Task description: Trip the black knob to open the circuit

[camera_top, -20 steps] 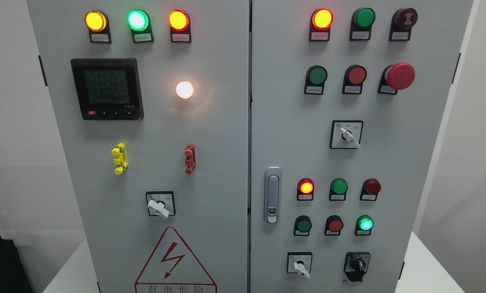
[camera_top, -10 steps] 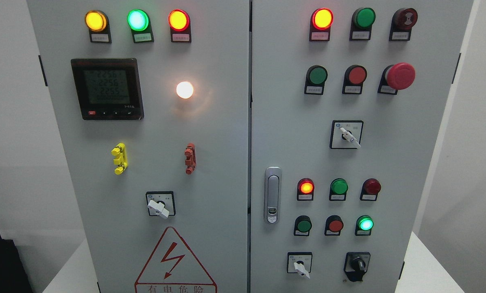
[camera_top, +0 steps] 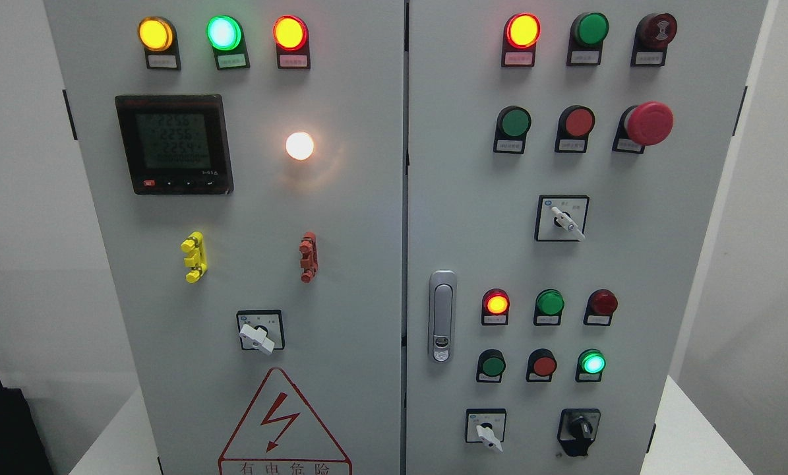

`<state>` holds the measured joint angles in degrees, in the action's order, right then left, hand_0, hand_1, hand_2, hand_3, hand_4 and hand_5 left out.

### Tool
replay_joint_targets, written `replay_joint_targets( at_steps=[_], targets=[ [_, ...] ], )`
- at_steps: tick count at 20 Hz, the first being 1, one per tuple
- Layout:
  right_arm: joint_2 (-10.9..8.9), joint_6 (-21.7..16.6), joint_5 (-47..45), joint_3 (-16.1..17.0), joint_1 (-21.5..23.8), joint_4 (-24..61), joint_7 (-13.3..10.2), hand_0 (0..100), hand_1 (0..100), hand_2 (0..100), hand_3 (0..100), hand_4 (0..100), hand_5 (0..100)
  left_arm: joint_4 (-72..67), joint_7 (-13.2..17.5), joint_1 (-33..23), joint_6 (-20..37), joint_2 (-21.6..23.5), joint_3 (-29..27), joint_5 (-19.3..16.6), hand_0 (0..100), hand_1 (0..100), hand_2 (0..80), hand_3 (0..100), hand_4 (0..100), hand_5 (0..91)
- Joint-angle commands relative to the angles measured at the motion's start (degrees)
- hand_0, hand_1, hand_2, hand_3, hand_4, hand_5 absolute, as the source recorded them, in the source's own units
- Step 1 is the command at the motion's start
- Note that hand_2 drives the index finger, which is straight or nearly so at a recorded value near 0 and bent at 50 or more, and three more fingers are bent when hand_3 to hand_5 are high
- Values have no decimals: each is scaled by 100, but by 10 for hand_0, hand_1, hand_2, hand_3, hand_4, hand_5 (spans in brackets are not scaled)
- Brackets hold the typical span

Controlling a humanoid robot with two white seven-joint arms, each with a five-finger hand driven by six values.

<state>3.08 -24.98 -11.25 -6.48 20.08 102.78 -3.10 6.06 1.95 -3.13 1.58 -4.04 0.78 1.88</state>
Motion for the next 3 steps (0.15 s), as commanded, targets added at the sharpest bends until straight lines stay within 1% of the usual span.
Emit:
replay_joint_targets(
  at_steps=[1, 3],
  targets=[
    [18, -86, 9, -11, -13, 164, 46, 8, 0, 0, 0, 0, 0, 1, -1, 23, 0, -9, -7, 14, 120, 389, 0, 0, 0, 0],
    [18, -95, 9, -2, -13, 164, 46, 10, 0, 0, 0, 0, 0, 1, -1, 14, 8, -9, -7, 14, 120, 389, 0, 0, 0, 0]
  ],
)
